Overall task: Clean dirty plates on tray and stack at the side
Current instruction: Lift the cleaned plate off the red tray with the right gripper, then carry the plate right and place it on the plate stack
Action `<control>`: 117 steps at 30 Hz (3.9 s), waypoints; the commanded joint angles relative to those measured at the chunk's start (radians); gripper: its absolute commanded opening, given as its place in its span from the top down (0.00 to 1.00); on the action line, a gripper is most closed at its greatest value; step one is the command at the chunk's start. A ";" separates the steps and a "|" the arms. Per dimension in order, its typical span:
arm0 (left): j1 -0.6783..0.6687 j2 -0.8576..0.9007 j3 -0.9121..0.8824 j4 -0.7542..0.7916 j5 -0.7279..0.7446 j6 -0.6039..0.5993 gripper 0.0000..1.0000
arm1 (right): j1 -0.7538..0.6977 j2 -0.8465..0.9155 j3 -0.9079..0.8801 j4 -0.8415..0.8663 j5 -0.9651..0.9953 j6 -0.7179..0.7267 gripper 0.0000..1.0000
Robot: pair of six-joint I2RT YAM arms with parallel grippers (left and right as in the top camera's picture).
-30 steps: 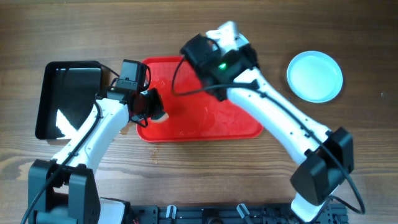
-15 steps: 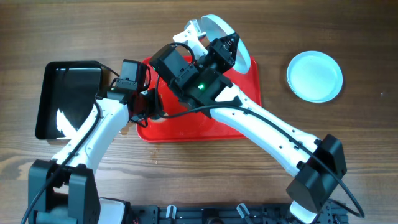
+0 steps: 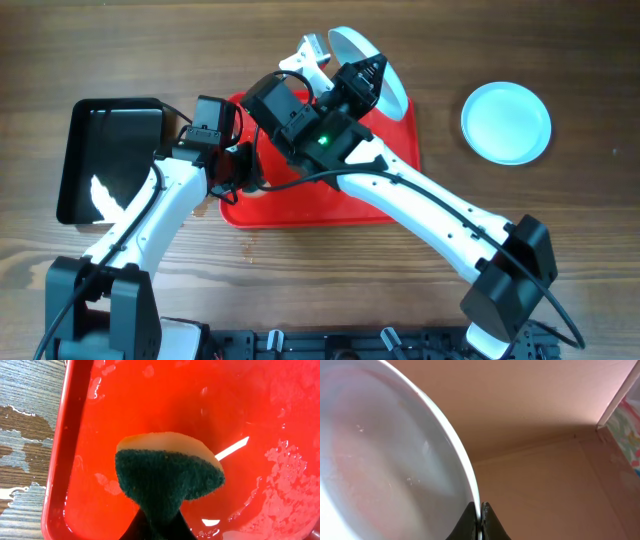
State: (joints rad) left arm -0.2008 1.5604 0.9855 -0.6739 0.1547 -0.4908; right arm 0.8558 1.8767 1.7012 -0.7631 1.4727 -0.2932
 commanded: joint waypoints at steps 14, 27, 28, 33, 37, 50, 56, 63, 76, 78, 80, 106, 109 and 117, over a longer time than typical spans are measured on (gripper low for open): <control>0.008 0.007 -0.006 0.001 -0.010 0.016 0.96 | -0.010 -0.041 -0.011 -0.132 -0.356 0.264 0.96; 0.007 0.007 -0.006 0.024 -0.009 0.011 0.96 | -0.131 -0.210 -0.008 -0.248 -0.980 0.558 0.96; 0.007 0.007 -0.006 0.024 -0.008 0.011 0.96 | -0.142 -0.204 -0.009 -0.258 -1.036 0.556 0.96; 0.007 0.007 -0.006 0.012 -0.006 0.013 0.96 | -0.201 -0.215 -0.009 -0.306 -1.102 0.638 0.96; 0.007 0.007 -0.006 0.007 -0.006 0.013 0.96 | -0.274 -0.280 0.014 -0.306 -1.102 0.639 0.96; 0.007 0.007 -0.006 0.019 -0.002 -0.041 0.96 | -0.431 -0.331 -0.233 -0.242 -1.280 0.636 0.96; 0.007 0.007 -0.006 0.014 -0.002 -0.040 0.96 | -0.435 -0.363 -0.224 -0.257 -1.068 0.701 0.96; 0.007 0.007 -0.006 0.014 -0.003 -0.037 0.96 | -0.628 -0.556 -0.093 -0.245 -1.095 0.863 0.96; 0.006 0.007 -0.006 0.011 -0.002 -0.037 0.96 | -1.152 -0.438 -0.316 -0.172 -1.452 0.861 0.96; 0.007 0.007 -0.006 0.010 -0.002 -0.037 0.96 | -1.194 -0.394 -0.338 -0.137 -1.535 0.848 0.96; 0.007 0.007 -0.006 0.010 -0.002 -0.037 0.96 | -1.237 -0.339 -0.345 -0.114 -1.608 0.846 0.96; 0.007 0.007 -0.006 0.004 -0.002 -0.037 0.96 | -1.315 -0.012 -0.355 0.005 -1.596 0.792 0.60; 0.007 0.007 -0.006 0.004 -0.002 -0.037 0.96 | -1.315 -0.013 -0.354 0.006 -1.596 0.792 0.58; 0.007 0.006 -0.006 0.034 -0.002 -0.017 0.96 | -1.314 -0.098 -0.345 -0.006 -1.799 0.738 0.50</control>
State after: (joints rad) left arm -0.2008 1.5608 0.9852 -0.6666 0.1551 -0.5179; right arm -0.4564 1.8477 1.3449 -0.7692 -0.1768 0.4789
